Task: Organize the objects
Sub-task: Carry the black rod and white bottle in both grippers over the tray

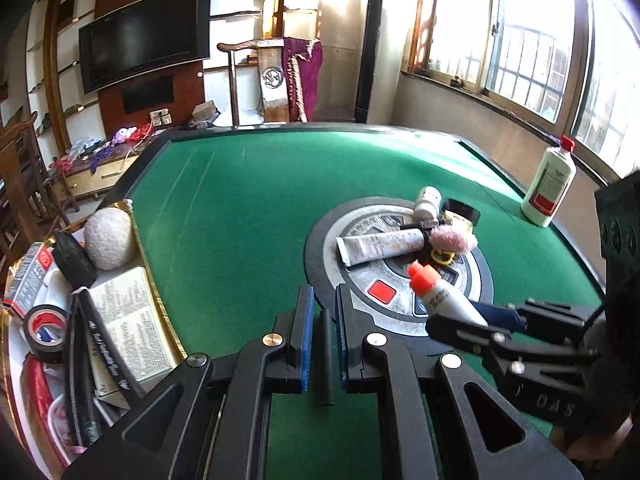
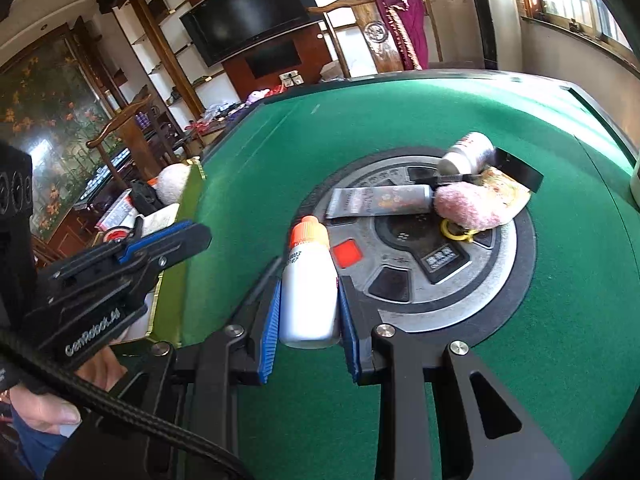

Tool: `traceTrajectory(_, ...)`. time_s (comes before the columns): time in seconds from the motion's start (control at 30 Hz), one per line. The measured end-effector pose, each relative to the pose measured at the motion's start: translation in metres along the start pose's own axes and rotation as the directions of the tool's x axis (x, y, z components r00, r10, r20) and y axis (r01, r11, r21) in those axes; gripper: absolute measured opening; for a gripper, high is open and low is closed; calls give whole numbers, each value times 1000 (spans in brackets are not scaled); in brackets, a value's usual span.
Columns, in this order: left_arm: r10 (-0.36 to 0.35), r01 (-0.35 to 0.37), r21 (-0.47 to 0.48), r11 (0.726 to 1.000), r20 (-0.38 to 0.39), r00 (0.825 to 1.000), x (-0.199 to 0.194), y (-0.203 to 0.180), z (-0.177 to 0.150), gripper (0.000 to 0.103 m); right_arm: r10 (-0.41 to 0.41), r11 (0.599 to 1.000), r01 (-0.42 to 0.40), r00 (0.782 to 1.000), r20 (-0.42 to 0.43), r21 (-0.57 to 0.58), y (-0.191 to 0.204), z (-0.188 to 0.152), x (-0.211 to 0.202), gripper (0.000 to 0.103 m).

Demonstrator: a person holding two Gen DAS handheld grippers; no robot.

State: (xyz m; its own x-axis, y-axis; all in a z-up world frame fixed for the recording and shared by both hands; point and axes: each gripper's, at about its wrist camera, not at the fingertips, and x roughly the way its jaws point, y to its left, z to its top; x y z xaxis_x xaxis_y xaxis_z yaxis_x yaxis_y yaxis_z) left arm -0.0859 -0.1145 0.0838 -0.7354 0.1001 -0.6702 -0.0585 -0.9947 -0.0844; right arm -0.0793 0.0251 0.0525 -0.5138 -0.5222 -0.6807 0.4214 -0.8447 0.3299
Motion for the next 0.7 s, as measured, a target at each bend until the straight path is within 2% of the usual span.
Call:
traceTrajectory(0.17,-14,16,-66,998,31,999,-17,27,4,8,20,999,-21,1000,-6,-25,25,-2,3,25)
traceTrajectory(0.23,-24,25,-85,996,20,1000,-14,32,4,8,9,999,-9,1000,-10,-31,32,-2,5,25)
traceTrajectory(0.33,-67,64,-58,996,-56,996,3,26,1,8,2,1000,-2,1000,4,0,26,-4,4,25)
traceTrajectory(0.43,-94,89,-36,995,-163,982,31,12,-5,8,-21,999,20,1000,16,29,13,-7,0,25)
traceTrajectory(0.53,-71,62,-52,997,-193,979,48,7,-9,9,-16,998,14,1000,26,69,0,-9,-4,25)
traceTrajectory(0.6,-85,74,-56,996,-225,971,56,4,-11,8,-12,997,9,999,35,73,-3,-8,-6,25)
traceTrajectory(0.7,-61,52,-41,998,-262,963,68,-2,-17,8,11,997,-13,999,32,77,-6,-7,-7,25)
